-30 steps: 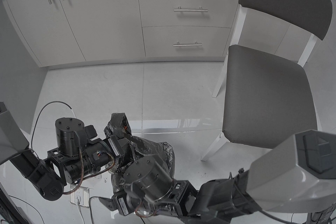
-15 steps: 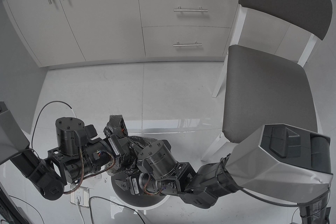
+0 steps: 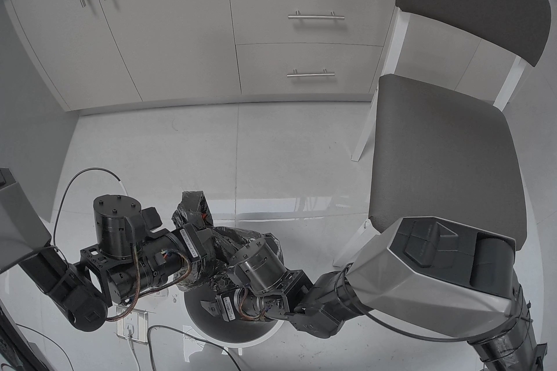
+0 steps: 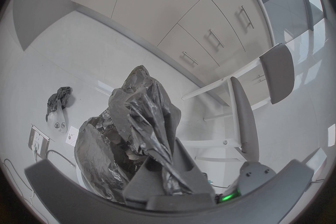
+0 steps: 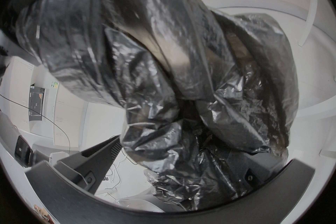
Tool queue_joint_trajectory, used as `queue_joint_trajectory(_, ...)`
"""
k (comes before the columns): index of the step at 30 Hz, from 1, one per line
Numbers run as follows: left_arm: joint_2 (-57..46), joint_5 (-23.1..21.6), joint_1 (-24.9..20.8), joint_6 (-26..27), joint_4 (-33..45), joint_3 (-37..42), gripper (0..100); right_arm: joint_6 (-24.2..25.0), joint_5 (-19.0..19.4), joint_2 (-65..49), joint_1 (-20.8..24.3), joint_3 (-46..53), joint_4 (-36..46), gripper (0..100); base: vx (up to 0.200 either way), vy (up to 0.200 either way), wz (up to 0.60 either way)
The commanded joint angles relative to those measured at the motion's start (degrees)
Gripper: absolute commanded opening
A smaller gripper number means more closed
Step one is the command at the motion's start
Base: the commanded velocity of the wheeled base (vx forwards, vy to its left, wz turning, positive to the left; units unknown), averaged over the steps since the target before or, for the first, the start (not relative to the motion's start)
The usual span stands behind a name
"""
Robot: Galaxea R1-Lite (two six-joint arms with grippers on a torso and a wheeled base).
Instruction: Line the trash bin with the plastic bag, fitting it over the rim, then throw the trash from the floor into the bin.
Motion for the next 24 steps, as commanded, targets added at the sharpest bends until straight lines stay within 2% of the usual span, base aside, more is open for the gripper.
queue_joint_trajectory(1,0.6,0.0,0.0,0.0,-0.2,-0.1,0,-0.3,0.0,3.9,-0.7,-2.7,1.0,100,0.0,0.0,0.0)
queue_joint_trajectory(19,1.7,0.0,0.0,0.0,-0.3,-0.1,0,-2.2,-0.6,7.9,-2.6,-8.4,4.2,100,0.0,0.0,0.0)
queue_joint_trajectory(24,1.6,0.0,0.1,-0.1,-0.3,0.0,0,-1.3,-0.6,1.6,-1.5,-6.1,5.5,100,0.0,0.0,0.0)
